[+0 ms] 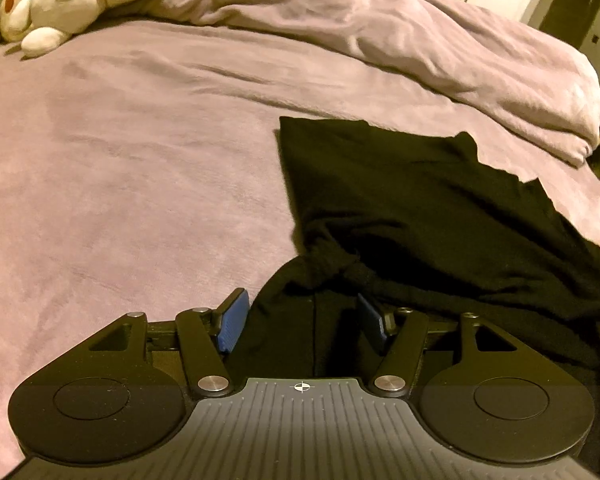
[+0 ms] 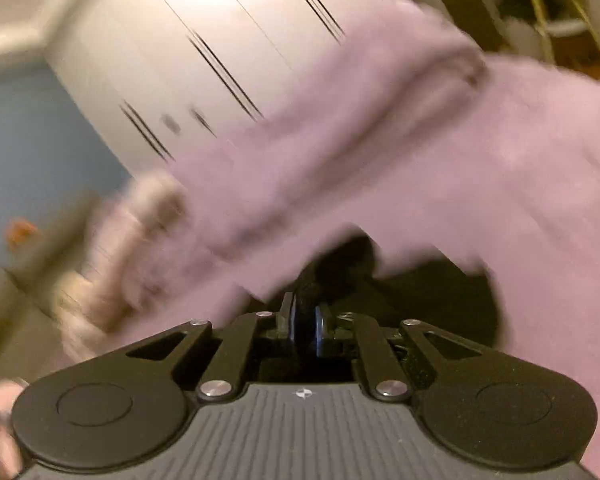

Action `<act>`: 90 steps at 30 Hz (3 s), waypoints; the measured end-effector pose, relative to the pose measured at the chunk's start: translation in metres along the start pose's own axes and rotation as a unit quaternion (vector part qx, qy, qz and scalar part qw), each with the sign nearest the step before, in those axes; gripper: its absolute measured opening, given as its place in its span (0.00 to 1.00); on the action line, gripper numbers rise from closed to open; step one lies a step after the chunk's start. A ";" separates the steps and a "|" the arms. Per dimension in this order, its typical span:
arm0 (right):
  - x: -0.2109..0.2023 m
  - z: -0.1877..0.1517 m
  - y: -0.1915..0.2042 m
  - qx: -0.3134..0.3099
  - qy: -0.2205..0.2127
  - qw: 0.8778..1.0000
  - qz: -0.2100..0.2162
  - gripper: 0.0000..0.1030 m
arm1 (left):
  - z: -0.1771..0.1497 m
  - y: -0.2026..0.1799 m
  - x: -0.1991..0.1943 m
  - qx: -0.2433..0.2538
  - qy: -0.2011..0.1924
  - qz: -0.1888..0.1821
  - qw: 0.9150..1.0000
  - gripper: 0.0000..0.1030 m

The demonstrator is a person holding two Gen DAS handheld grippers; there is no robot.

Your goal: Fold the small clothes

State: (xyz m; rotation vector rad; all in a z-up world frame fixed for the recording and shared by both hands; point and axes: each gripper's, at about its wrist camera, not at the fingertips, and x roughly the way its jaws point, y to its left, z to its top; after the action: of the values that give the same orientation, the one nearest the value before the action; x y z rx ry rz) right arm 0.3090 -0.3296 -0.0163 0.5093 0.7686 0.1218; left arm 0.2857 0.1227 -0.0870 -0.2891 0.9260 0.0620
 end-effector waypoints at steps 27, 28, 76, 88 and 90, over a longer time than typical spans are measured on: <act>0.016 -0.025 -0.043 0.091 0.049 0.995 0.015 0.24 | 0.031 -0.002 -0.025 -0.136 -0.015 -0.115 0.984 0.57; 0.016 -0.025 -0.043 0.092 0.049 0.994 0.016 0.24 | 0.032 -0.004 -0.024 -0.135 -0.008 -0.127 0.983 0.57; 0.039 0.008 -0.029 -0.014 0.029 0.998 -0.055 0.29 | 0.013 -0.003 0.010 -0.067 0.038 -0.102 0.992 0.28; 0.031 0.004 -0.014 -0.107 -0.023 0.987 -0.121 0.03 | 0.009 -0.009 -0.004 -0.011 0.021 -0.045 0.999 0.32; 0.032 0.003 -0.014 -0.128 -0.028 0.976 -0.176 0.04 | 0.008 -0.008 -0.004 -0.008 0.022 -0.030 0.999 0.32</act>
State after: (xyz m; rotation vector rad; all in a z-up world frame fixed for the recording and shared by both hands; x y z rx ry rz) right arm 0.3334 -0.3336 -0.0413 0.1259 0.7630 -0.1216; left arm 0.2911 0.1176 -0.0779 -0.3351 0.9609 0.0071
